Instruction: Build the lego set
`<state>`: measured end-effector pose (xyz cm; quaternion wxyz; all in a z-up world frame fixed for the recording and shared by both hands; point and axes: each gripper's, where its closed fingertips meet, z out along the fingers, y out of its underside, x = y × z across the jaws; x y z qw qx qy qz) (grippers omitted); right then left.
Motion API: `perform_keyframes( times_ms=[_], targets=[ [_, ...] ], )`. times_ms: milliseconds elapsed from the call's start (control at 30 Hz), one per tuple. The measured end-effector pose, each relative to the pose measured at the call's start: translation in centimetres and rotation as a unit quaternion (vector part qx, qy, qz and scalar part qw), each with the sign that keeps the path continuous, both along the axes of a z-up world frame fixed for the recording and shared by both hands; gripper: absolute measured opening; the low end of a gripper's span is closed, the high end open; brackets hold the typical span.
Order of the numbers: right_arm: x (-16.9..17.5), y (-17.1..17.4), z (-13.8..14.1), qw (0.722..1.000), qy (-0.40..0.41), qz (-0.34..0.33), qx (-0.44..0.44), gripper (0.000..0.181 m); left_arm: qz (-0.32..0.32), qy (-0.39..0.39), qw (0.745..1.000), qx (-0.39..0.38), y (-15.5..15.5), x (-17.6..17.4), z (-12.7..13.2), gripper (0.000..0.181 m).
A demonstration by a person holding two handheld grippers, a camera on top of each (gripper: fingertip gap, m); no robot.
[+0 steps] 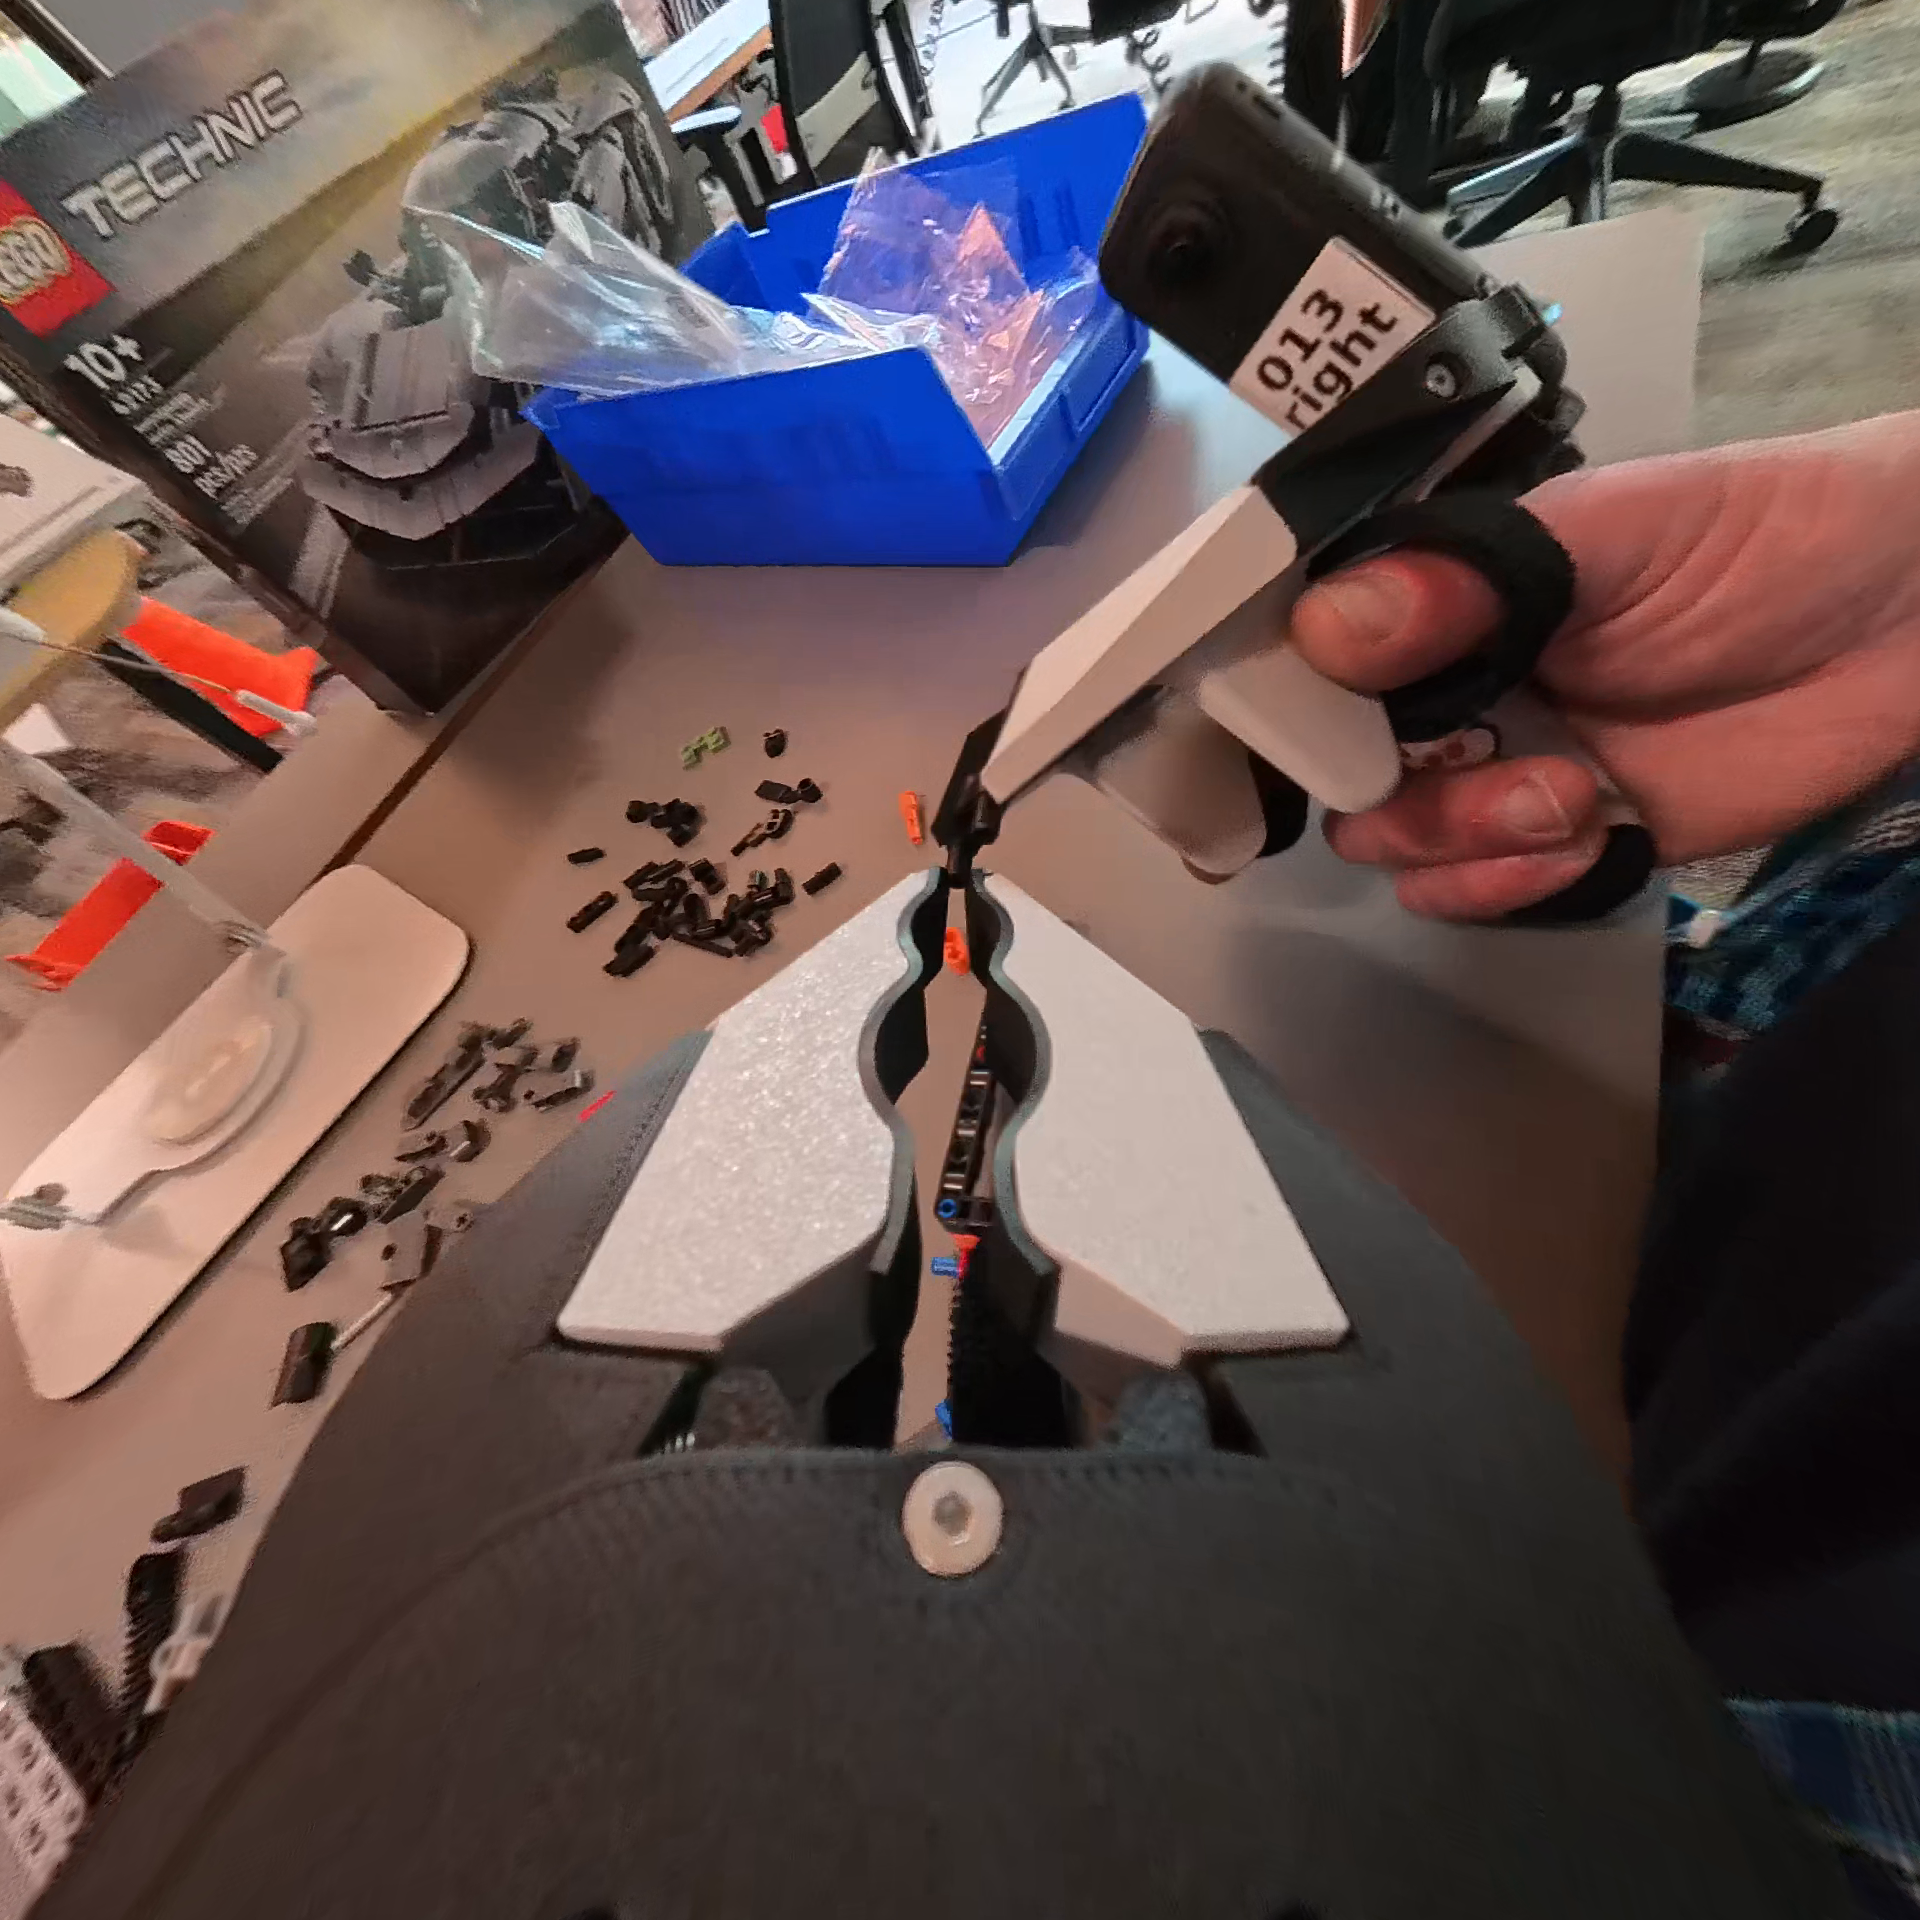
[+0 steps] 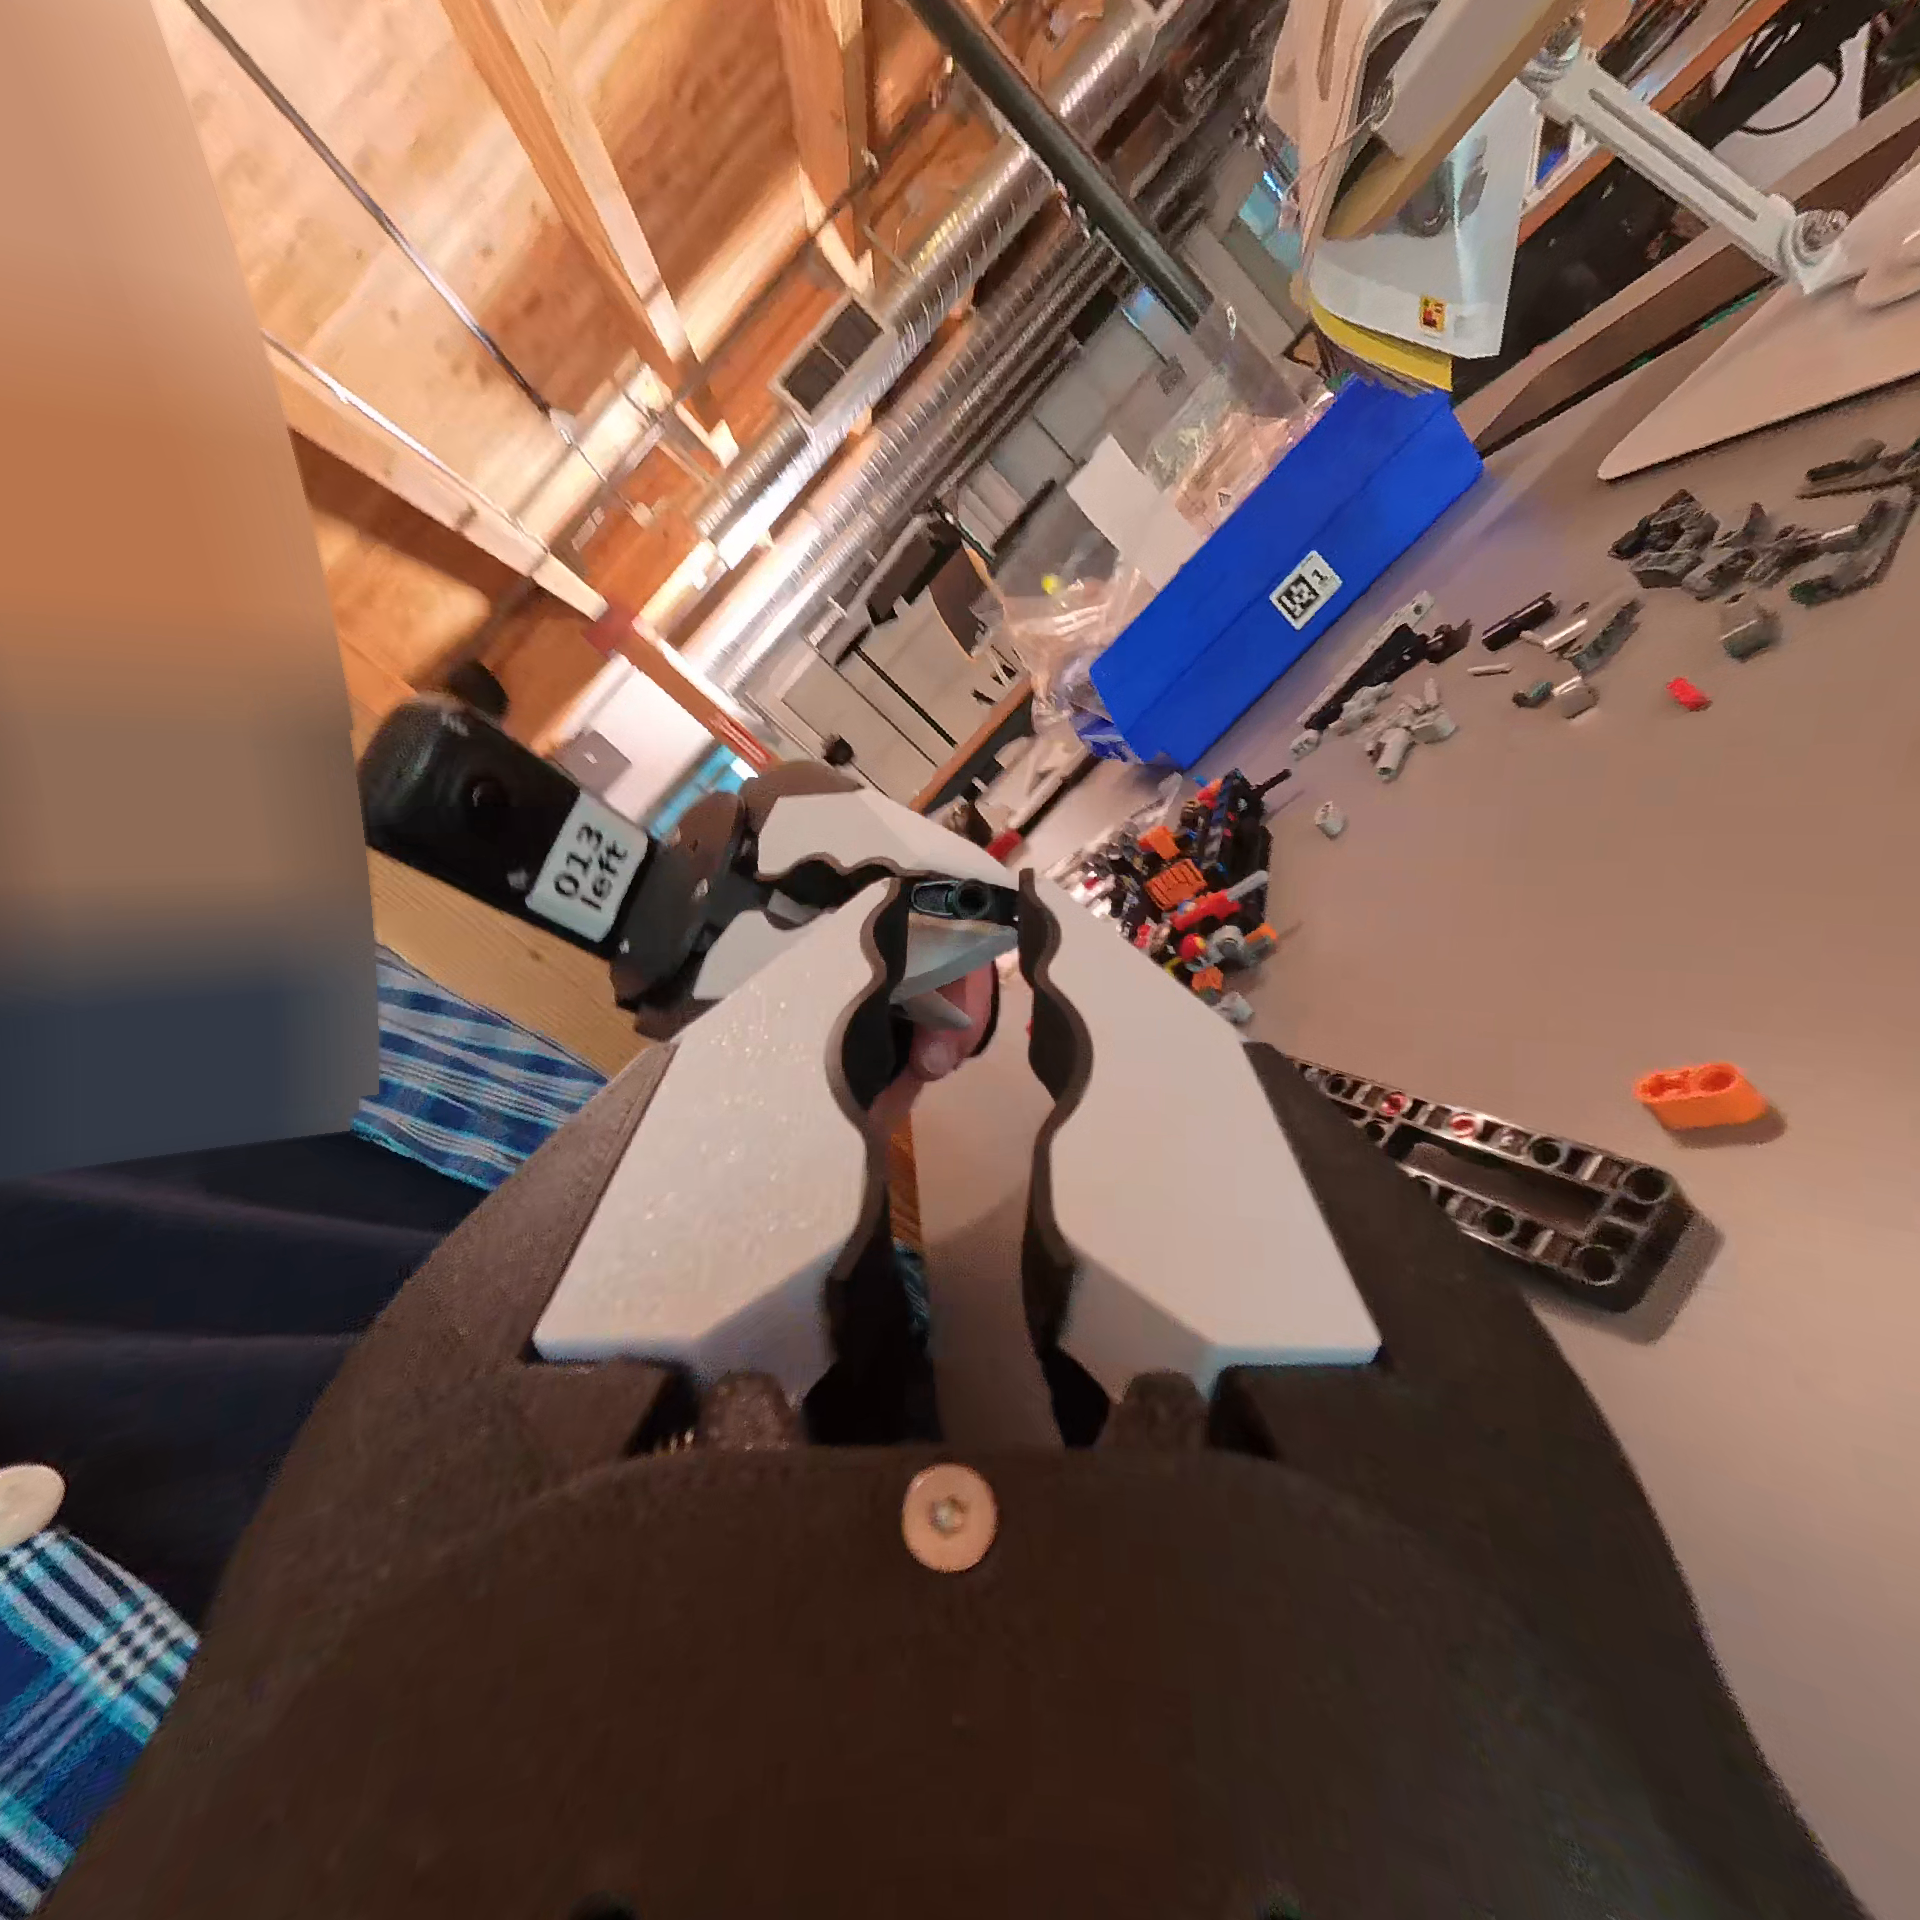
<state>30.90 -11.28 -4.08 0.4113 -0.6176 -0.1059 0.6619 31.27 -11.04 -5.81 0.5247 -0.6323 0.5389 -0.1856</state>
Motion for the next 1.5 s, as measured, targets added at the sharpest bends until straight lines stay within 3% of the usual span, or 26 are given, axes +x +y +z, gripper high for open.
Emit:
perform_keyframes(
  times_ms=[33,433,567,967,1133,1333,1500],
  targets=[
    [0.0,-0.1,0.0,1.0,-0.015,0.001,0.011,0.018,-0.005,-0.001,1.0,-0.009,0.0,0.0,-0.1,0.003],
    [-0.2,-0.8,0.9,0.978,-0.149,0.035,0.145,0.018,-0.104,-0.073,0.981,-0.147,-1.7,0.0,0.5,0.003],
    [-0.7,-1.8,1.0,0.97,-0.154,0.098,0.158,0.012,-0.137,-0.085,0.972,-0.171,-2.3,0.1,0.9,0.003],
    [-1.7,-3.2,1.2,0.955,-0.171,0.155,0.184,0.005,-0.218,-0.096,0.937,-0.256,-4.4,-0.2,1.1,0.003],
    [-1.7,-2.7,1.4,0.959,-0.178,0.14,0.172,0.004,-0.209,-0.116,0.935,-0.261,-4.0,-0.3,1.4,0.003],
    [-0.9,-0.4,2.3,0.981,-0.135,0.089,0.106,0.004,-0.118,-0.104,0.977,-0.145,-1.4,-1.1,1.9,0.017],
    [-0.4,0.6,0.7,0.983,-0.165,0.057,0.061,0.004,-0.058,-0.029,0.994,-0.086,0.2,-2.7,0.8,0.035]
  ],
)
